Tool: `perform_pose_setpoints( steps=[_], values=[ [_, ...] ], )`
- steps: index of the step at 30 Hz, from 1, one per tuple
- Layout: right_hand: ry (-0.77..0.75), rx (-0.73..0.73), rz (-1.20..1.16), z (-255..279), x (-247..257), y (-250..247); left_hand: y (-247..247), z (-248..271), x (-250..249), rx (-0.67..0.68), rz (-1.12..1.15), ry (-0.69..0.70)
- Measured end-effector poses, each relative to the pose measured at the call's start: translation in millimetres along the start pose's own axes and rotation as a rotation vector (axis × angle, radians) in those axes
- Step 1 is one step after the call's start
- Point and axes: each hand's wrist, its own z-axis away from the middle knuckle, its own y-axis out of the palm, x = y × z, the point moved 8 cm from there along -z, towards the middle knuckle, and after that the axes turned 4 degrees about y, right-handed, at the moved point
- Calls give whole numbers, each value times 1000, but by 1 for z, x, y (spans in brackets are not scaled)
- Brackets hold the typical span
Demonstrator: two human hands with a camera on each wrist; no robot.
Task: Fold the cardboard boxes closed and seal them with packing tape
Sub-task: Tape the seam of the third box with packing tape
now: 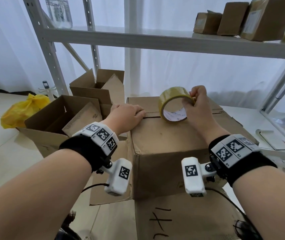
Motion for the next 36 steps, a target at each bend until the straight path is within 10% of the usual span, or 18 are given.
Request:
perform_pose_setpoints(
  steps=[7,20,36],
  values=[
    [-83,87,49,6,14,8,-14,3,1,-10,547,-79],
    [-365,95,335,-4,80,32,-8,7,4,146,345,-53],
    [-303,169,497,-10,59,57,1,10,12,60,341,114]
  ],
)
